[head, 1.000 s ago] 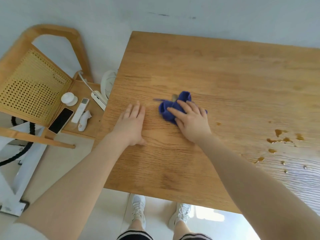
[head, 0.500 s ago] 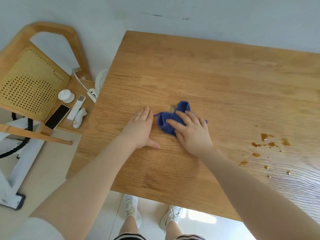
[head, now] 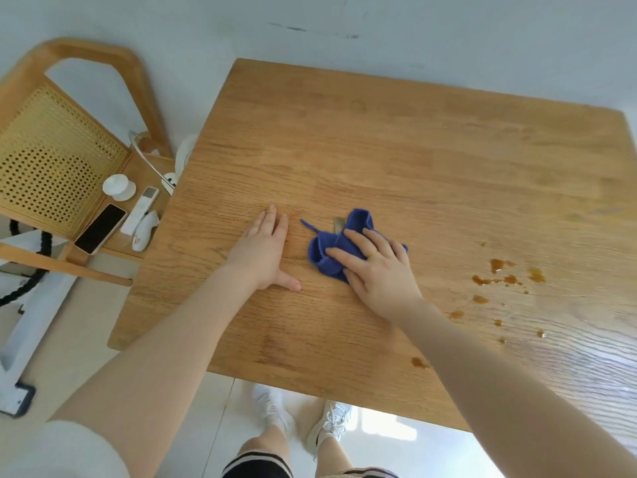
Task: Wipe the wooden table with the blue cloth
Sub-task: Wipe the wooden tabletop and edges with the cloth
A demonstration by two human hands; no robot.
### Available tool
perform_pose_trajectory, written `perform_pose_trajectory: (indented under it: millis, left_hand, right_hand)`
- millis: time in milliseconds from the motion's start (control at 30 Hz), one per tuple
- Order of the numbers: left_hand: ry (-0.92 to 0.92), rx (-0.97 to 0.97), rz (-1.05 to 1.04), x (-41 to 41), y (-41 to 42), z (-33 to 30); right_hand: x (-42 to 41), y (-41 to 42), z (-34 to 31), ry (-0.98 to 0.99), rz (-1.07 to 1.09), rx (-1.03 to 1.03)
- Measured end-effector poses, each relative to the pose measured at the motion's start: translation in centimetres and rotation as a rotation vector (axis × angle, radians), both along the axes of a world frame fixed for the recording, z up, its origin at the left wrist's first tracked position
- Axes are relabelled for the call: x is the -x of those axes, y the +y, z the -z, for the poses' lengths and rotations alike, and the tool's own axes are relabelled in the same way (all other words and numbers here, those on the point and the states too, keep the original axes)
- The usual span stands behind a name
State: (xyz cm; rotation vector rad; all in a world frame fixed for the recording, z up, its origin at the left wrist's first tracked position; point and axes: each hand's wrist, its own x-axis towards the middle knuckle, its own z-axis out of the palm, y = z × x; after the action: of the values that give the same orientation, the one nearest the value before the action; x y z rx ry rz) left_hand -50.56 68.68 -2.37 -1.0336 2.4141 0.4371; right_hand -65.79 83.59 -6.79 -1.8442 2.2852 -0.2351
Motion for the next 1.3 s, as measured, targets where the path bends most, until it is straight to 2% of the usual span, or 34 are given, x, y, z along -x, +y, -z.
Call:
perform_pose_trajectory:
  millis: [167, 233, 467, 567, 733, 800, 900, 1000, 1133, 1200, 1300]
  left_hand:
    - [-0.039, 0.052, 0.053, 0.1, -0.3, 0.4]
    - [-0.038, 0.071, 0.059, 0.1, -0.3, 0.4]
    - [-0.06, 0.079, 0.095, 0.5, -0.1, -0.7]
    - [-0.079, 0.078, 0.108, 0.6, -0.1, -0.8]
    - [-0.107, 0.092, 0.15, 0.4, -0.3, -0.4]
    - [-0.093, 0.095, 0.151, 0.3, -0.4, -0.2]
    - [-0.076, 0.062, 0.135, 0.0, -0.2, -0.4]
    - [-0.055, 0.031, 0.126, 0.3, 0.0, -0.8]
    - [0.028, 0.03, 0.281, 1.5, 0.3, -1.1]
    - [0.059, 0.002, 0.402, 2.3, 0.6, -1.1]
    - [0.084, -0.056, 0.399, 3.4, 1.4, -0.8]
  right_hand:
    - [3.5, -5.1, 0.2, 0.019, 0.287, -0.026]
    - [3.5, -5.5, 0.3, 0.03, 0.334, -0.034]
    - [-2.1, 2.0, 0.3, 0.016, 0.122, -0.018]
    - [-1.1, 1.9, 0.2, -0.008, 0.063, -0.033]
    - [4.4, -2.9, 0.2, 0.025, 0.395, -0.036]
    - [5.4, -4.0, 0.2, 0.047, 0.458, -0.047]
    - [3.8, -2.5, 0.3, 0.023, 0.458, -0.041]
    - [0.7, 1.3, 0.0, 0.027, 0.328, -0.027]
    - [2.0, 3.2, -0.2, 0.064, 0.119, -0.105]
    - [4.0, 2.0, -0.3, 0.076, 0.16, -0.114]
    - [7.5, -0.5, 0.0, 0.089, 0.367, -0.104]
